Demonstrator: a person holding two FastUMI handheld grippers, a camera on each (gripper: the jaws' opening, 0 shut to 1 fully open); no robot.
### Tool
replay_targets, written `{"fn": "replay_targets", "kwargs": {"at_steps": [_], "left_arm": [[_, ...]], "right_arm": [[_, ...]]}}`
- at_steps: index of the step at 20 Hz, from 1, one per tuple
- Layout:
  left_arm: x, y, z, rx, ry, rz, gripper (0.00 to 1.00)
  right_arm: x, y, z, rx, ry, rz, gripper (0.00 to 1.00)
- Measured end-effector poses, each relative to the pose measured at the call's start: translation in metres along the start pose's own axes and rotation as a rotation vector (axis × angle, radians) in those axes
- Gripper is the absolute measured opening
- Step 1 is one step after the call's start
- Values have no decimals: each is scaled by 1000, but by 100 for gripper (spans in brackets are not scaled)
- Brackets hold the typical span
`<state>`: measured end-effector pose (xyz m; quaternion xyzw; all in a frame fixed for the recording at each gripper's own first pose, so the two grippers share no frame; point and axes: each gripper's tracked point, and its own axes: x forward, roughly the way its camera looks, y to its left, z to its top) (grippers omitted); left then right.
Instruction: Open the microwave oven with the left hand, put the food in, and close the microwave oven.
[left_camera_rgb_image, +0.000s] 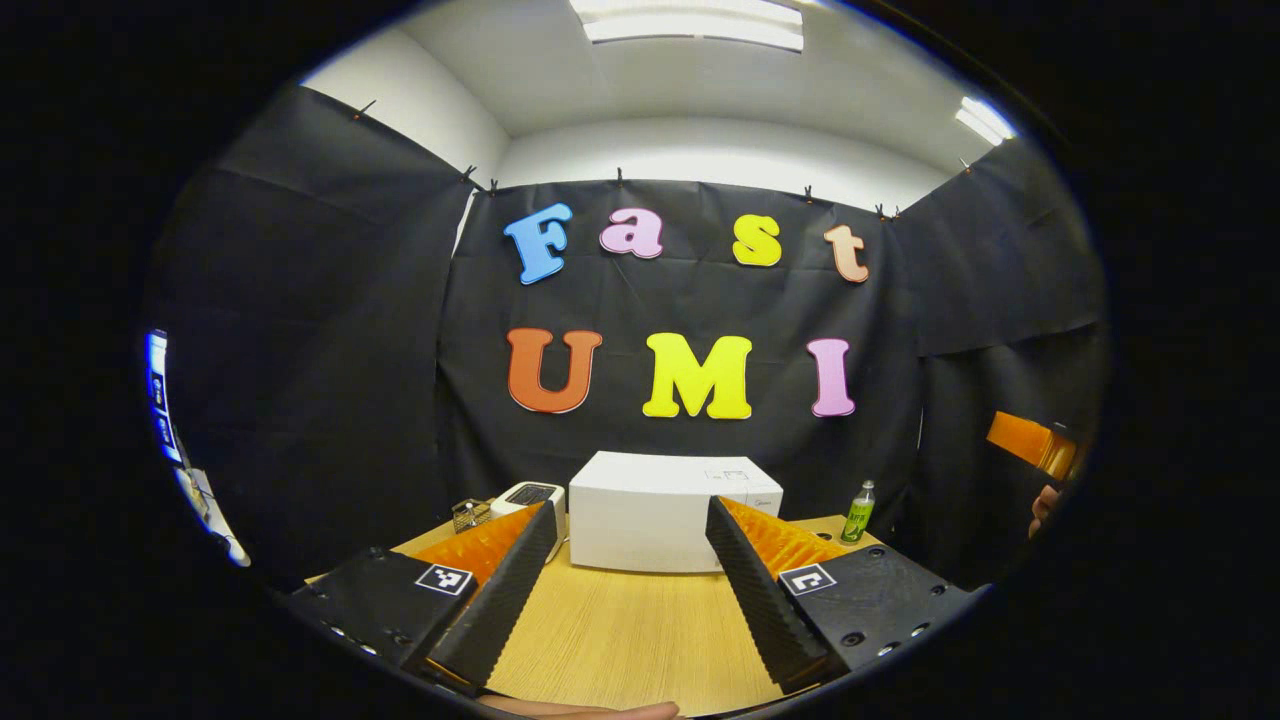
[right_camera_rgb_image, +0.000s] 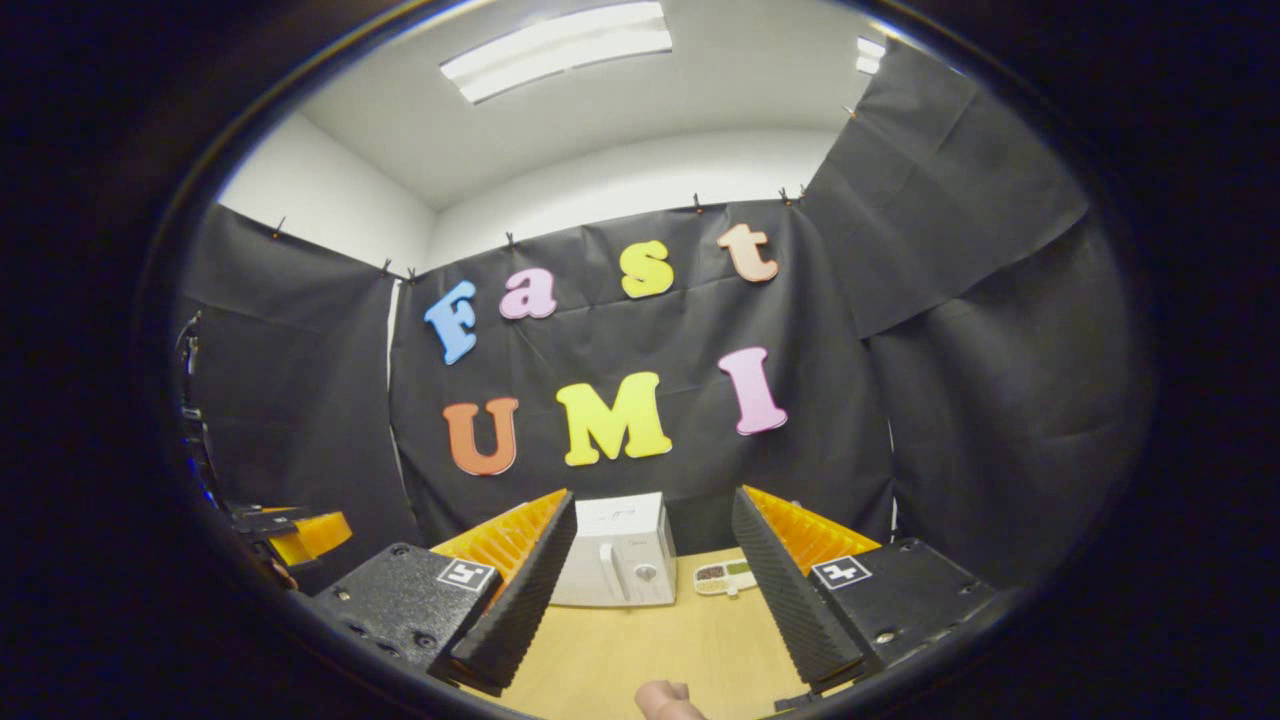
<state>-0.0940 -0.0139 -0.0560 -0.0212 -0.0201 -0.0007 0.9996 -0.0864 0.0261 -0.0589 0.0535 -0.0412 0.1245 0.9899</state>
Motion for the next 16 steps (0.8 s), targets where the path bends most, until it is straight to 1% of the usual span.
{"fn": "replay_targets", "kwargs": {"at_steps": [1, 2, 3, 4, 5, 7, 8, 9, 16], "left_arm": [[-2, 3, -1, 15, 0, 6, 95], [-4, 4, -2, 23, 2, 8, 84], [-5, 2, -3, 25, 2, 4, 84], [-5, 0, -4, 22, 6, -1, 95], [-5, -1, -5, 21, 11, -5, 95], [-5, -1, -7, 14, 16, -11, 95], [-4, -1, -8, 13, 18, -14, 84], [-4, -3, -7, 13, 18, -18, 95], [-3, -8, -13, 21, 28, -36, 95]], "right_arm": [[-2, 6, -2, -9, 4, 10, 91], [-2, 9, -4, -18, 8, 17, 91], [-3, 11, -7, -29, 14, 20, 99], [-4, 12, -10, -38, 19, 22, 99], [-4, 15, -13, -44, 27, 27, 91], [-2, 18, -18, -47, 43, 39, 91], [-1, 19, -18, -46, 47, 43, 100], [-1, 19, -19, -43, 48, 42, 100], [3, 13, -29, -34, 61, 31, 100]]}}
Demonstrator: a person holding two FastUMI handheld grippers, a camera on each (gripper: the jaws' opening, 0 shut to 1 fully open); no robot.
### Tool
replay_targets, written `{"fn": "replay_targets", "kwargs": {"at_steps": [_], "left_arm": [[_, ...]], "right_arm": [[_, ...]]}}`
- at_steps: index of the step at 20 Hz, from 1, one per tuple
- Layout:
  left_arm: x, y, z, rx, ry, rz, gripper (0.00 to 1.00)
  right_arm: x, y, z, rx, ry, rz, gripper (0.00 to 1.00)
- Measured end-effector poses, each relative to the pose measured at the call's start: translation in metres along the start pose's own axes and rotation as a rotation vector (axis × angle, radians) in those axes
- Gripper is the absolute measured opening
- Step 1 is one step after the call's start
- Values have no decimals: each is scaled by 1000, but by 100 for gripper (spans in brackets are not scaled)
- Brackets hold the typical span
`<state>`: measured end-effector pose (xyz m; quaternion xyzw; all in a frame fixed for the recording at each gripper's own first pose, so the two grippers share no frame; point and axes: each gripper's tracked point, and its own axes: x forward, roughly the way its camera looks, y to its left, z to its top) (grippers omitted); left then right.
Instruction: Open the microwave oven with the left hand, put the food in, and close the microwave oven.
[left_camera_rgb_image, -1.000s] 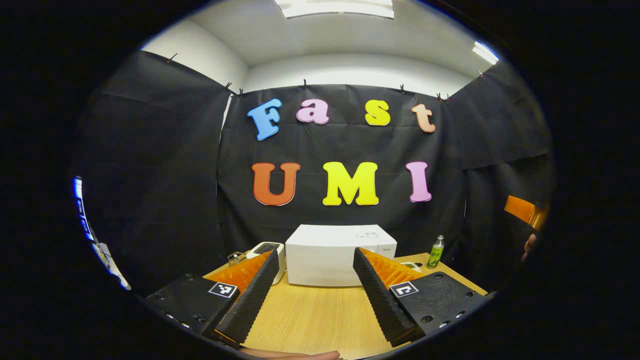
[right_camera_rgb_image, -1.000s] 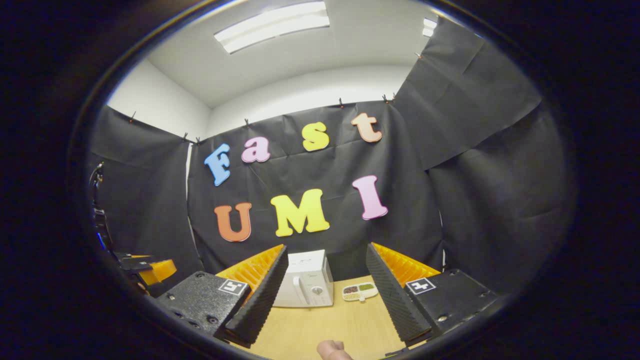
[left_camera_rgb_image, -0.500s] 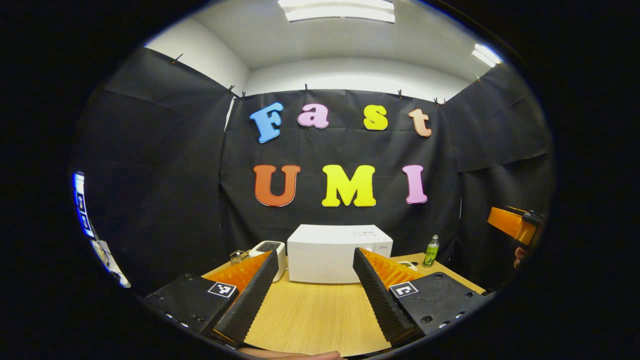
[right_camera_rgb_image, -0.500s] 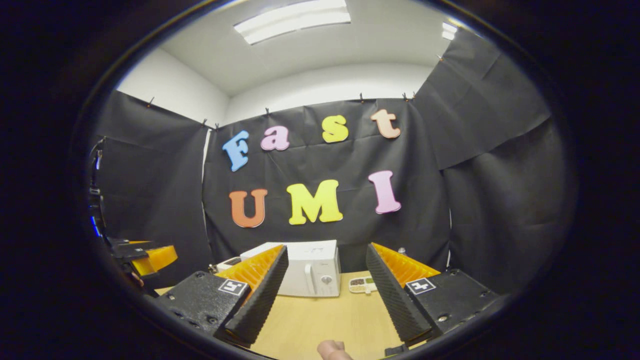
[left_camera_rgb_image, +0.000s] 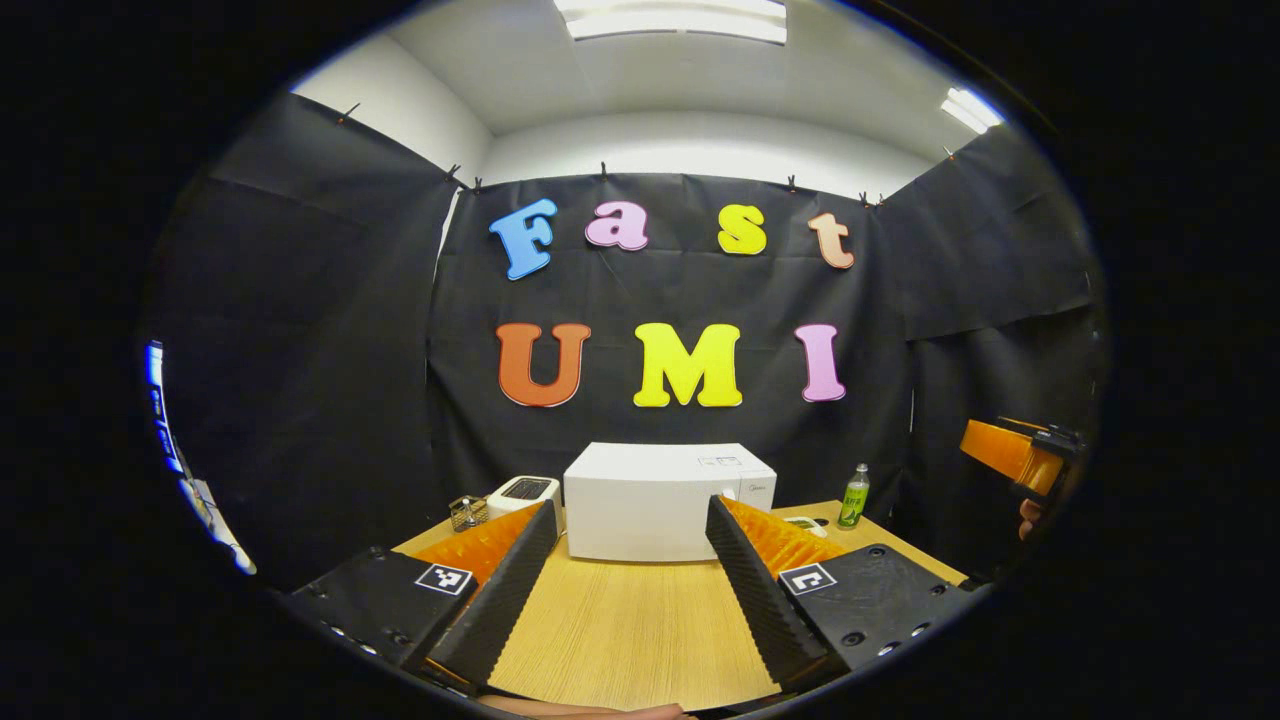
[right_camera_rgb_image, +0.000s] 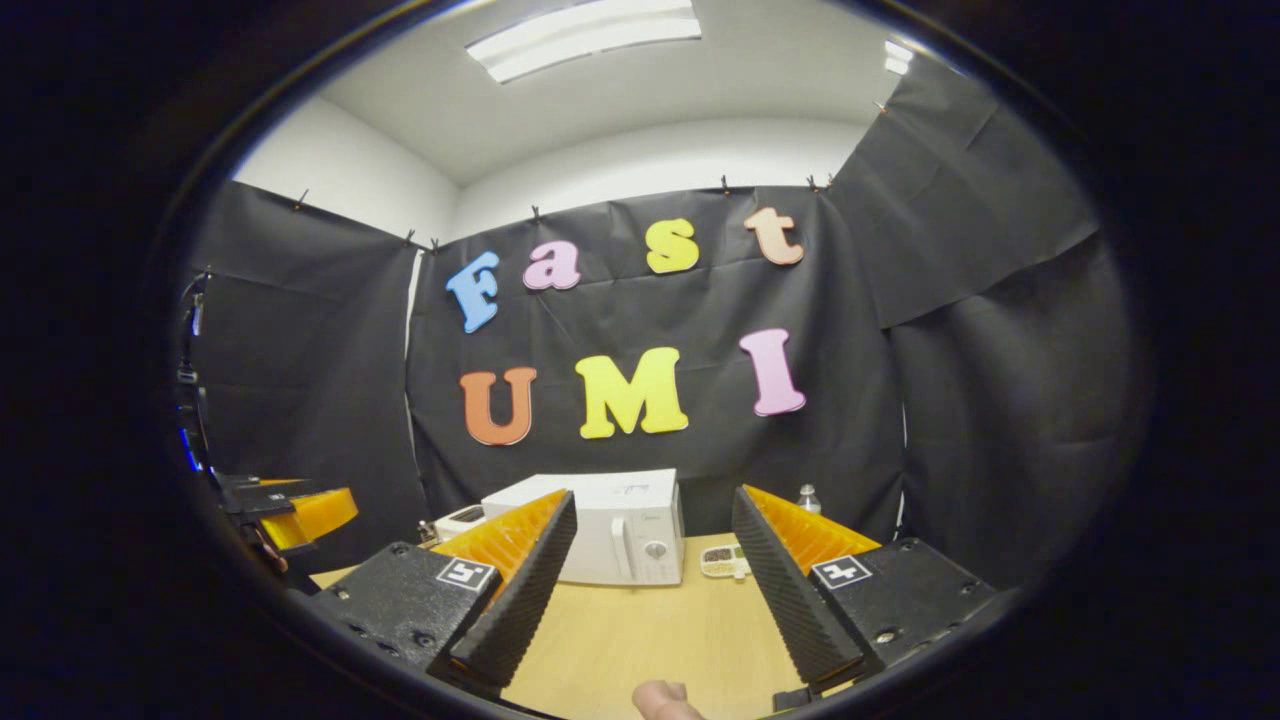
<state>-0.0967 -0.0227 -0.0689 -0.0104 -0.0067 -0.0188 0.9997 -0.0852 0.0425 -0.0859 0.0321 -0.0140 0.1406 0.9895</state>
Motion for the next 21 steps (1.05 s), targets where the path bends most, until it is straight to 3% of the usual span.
{"fn": "replay_targets", "kwargs": {"at_steps": [21], "left_arm": [[-4, -8, 0, 2, -8, -22, 95]], "right_arm": [[0, 10, -4, 9, -1, 30, 100]]}}
